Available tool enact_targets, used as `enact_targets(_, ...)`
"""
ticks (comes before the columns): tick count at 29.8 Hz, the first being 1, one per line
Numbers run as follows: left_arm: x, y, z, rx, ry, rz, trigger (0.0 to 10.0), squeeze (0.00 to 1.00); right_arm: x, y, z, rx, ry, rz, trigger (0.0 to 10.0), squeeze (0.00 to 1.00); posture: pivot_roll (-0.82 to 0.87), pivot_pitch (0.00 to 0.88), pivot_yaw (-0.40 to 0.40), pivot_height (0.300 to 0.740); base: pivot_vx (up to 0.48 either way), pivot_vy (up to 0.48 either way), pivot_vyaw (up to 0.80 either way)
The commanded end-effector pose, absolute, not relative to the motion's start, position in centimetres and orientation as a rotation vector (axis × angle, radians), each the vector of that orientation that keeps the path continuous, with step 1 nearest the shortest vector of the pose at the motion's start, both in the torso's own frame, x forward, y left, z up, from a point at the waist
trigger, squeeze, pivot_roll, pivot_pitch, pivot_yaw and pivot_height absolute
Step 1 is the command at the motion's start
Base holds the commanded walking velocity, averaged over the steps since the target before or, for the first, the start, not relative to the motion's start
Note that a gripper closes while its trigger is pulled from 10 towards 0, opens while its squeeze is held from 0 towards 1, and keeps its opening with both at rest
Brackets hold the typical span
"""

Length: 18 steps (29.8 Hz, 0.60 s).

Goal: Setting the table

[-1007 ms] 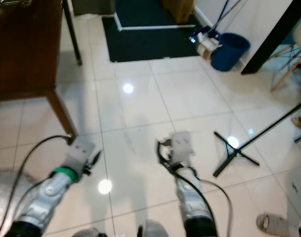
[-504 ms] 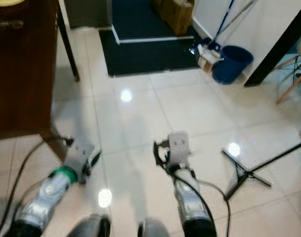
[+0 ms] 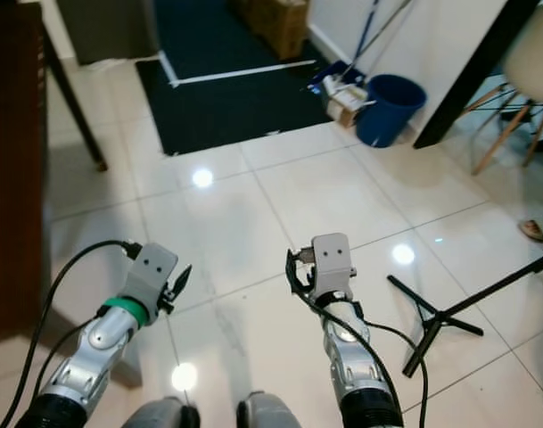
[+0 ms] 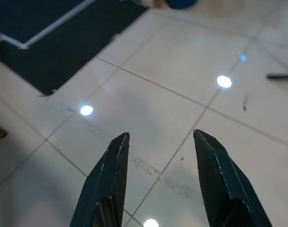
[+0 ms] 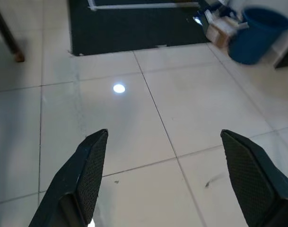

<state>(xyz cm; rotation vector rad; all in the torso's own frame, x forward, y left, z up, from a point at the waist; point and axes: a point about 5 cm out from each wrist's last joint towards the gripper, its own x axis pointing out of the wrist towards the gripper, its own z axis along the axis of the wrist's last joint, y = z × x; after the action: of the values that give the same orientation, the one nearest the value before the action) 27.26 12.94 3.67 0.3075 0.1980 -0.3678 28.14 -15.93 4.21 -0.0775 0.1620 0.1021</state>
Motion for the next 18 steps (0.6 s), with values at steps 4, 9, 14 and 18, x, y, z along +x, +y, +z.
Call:
enact_targets(4, 27.09, 12.73, 3.25, 0.305, 0.215, -0.379, 10.0, 0.0, 27.7, -16.29, 3.52, -0.085, 0.194, 0.094, 10.0, 0.0, -0.11, 0.031, 0.041, 0.74, 0.48, 0.0, -0.79)
enact_targets(9, 27.13, 12.68, 3.27, 0.306, 0.213, -0.382, 10.0, 0.0, 27.75, -16.3, 3.51, -0.086, 0.193, 0.094, 10.0, 0.0, -0.11, 0.027, 0.042, 0.74, 0.48, 0.0, -0.8)
enact_targets(14, 27.14, 12.66, 3.26, 0.307, 0.213, -0.383, 10.0, 0.0, 27.8, -16.35, 3.54, -0.088, 0.191, 0.092, 10.0, 0.0, -0.11, 0.024, 0.041, 0.74, 0.48, 0.0, -0.72)
enact_targets(18, 27.14, 12.66, 3.25, 0.307, 0.213, -0.383, 10.0, 0.0, 27.83, -16.38, 3.55, -0.09, 0.19, 0.091, 10.0, 0.0, -0.11, 0.023, 0.041, 0.74, 0.48, 0.0, 0.0)
